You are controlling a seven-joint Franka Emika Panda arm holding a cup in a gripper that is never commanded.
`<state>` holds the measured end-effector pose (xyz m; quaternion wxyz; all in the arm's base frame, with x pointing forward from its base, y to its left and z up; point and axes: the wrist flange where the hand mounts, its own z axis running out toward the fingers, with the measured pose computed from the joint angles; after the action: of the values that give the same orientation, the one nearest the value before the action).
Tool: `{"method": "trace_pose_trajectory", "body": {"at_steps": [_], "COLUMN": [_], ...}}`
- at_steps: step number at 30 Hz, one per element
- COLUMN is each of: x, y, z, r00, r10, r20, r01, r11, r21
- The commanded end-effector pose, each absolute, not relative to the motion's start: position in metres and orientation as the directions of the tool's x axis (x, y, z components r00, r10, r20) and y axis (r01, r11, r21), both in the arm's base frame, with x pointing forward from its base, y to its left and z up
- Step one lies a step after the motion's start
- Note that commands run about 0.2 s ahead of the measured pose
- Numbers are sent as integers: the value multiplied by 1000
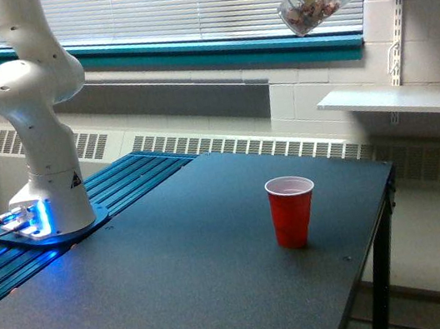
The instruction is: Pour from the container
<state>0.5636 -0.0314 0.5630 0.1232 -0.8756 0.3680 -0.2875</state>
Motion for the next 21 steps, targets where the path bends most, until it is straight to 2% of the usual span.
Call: {"method": "trace_pose_trajectory", "body": {"at_steps": [1, 21], "x": [563, 536], "y": [-17, 53], "z": [553, 506], "r00": [583, 634], "r10": [-717, -721], "r20": [383, 281], "r01": [-573, -576], "r11": [-697, -682], "r21": [-431, -451]}}
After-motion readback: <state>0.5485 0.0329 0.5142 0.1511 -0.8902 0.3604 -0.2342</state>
